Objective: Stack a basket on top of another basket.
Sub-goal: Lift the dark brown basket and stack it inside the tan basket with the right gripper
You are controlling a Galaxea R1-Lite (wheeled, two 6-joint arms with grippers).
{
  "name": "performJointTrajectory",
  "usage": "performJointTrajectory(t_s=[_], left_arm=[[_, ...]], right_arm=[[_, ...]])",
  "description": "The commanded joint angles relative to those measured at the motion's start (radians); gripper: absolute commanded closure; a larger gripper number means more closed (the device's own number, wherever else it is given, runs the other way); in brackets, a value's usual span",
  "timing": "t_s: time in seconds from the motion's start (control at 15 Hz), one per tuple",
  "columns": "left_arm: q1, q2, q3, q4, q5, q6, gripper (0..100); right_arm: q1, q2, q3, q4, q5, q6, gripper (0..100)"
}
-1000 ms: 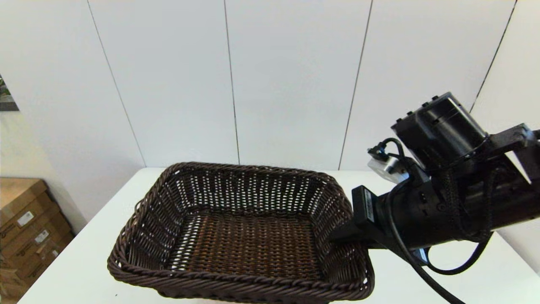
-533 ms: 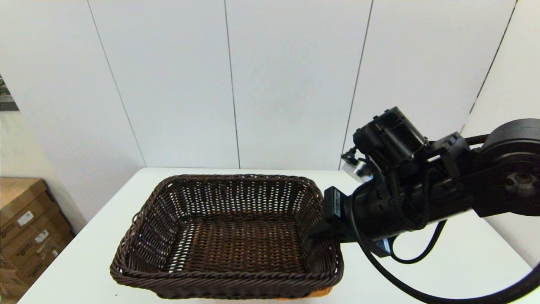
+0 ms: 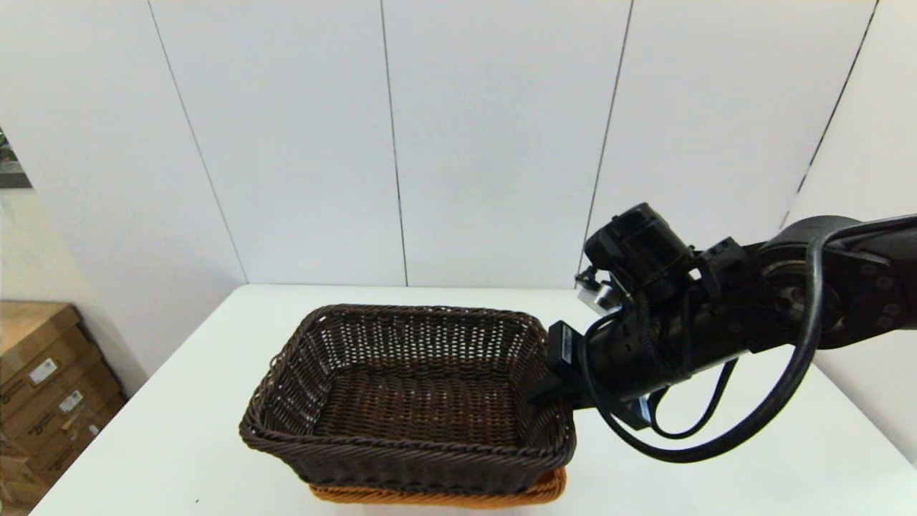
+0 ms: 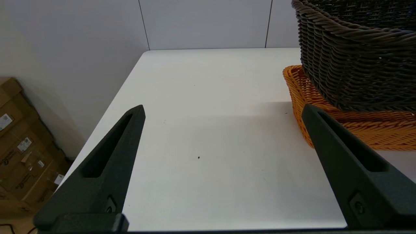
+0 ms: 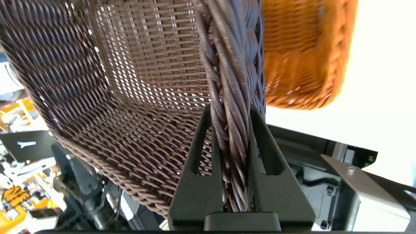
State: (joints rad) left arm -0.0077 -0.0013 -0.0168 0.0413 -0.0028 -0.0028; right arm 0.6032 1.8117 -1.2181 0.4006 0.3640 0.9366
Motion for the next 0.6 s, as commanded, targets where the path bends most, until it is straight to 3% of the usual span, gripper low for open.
performJointTrajectory(t_s=[0.07,0.6], left_arm=[[0.000,0.000,0.000,0.000,0.001,0.000,0],[0.000,0.000,0.000,0.000,0.001,0.000,0]], right_arm=[[-0.016,0.020,0.000,0.003,0.006,-0.009,100],[-0.028,0.060,0.002,-0.040,0.003,-0.009,100]])
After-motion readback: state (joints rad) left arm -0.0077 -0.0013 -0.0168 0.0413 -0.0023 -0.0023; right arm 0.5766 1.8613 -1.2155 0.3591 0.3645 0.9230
